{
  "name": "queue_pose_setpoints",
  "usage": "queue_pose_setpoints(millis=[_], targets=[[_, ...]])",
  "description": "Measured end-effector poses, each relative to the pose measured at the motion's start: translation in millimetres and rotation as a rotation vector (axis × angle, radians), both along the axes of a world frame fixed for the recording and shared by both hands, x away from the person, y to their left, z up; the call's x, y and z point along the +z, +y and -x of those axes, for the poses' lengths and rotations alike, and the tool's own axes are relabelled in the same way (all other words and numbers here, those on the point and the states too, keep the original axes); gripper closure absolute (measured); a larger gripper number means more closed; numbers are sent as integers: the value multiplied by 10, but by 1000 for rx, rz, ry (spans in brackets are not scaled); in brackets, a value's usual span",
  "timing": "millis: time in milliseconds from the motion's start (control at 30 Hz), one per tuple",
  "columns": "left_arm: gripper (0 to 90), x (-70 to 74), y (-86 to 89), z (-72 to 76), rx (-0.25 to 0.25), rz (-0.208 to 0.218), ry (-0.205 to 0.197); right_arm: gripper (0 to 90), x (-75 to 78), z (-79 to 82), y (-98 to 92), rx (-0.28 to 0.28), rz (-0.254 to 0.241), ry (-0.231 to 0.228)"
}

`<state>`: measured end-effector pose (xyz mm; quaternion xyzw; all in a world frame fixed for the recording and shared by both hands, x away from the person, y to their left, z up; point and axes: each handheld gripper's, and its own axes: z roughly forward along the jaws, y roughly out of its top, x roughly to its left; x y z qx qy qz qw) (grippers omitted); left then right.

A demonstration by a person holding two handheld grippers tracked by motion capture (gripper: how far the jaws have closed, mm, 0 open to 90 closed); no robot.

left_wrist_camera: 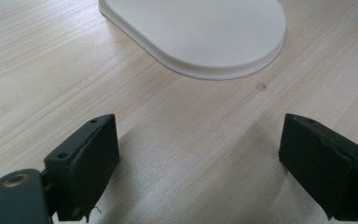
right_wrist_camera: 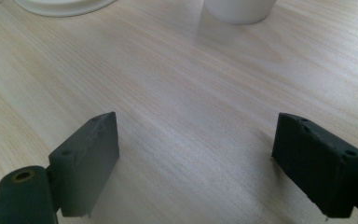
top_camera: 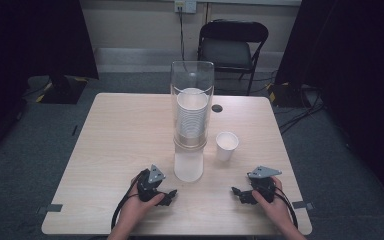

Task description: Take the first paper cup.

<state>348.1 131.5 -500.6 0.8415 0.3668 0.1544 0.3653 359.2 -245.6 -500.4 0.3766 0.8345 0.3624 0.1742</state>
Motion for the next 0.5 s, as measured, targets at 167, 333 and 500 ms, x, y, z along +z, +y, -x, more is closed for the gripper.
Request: queue_pose_setpoints(millis=[167,333,500], targets=[[117,-6,8,-3,-11,3,-3,136,-1,-1,1,-1,-2,2],[158,9,27,-5,-3,-1,-5,136,-1,-2,1,-1,-3,3],[164,178,12,-28,41,87,13,136,0,-1,1,-2,-1,2]])
